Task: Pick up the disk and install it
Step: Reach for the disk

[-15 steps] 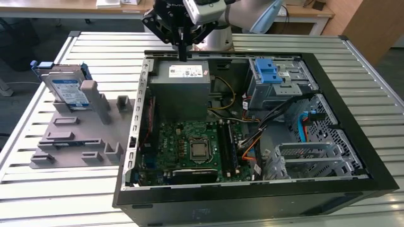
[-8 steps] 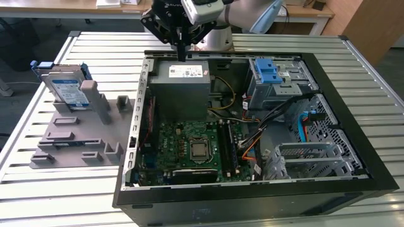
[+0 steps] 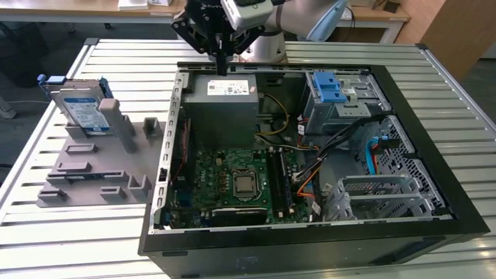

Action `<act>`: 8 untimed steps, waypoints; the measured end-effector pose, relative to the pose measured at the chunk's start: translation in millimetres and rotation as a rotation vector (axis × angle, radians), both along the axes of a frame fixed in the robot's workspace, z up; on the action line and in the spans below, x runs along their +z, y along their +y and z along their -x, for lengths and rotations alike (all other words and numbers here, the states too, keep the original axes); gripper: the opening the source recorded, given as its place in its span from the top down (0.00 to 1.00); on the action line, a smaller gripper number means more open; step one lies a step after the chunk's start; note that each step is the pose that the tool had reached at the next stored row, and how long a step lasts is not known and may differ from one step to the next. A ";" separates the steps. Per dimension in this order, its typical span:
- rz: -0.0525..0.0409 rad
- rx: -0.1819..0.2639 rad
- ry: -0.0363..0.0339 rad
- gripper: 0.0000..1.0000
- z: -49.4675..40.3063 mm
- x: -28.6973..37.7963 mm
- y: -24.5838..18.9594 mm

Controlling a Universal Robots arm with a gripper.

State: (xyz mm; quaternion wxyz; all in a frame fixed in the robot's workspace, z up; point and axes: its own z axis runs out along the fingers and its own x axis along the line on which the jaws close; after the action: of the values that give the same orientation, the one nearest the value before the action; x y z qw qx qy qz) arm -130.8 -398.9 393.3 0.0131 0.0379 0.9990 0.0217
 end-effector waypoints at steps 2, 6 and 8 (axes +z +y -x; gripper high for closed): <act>0.0000 0.000 0.0000 0.89 0.5 0.0 0.0; 0.0000 0.000 0.0000 0.89 1.3 0.0 0.0; 0.0000 0.000 0.0000 0.89 1.6 0.0 0.0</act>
State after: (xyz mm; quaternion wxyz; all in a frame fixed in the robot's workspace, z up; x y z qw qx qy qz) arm -132.5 -398.9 393.3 0.0131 0.0379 0.9990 0.0217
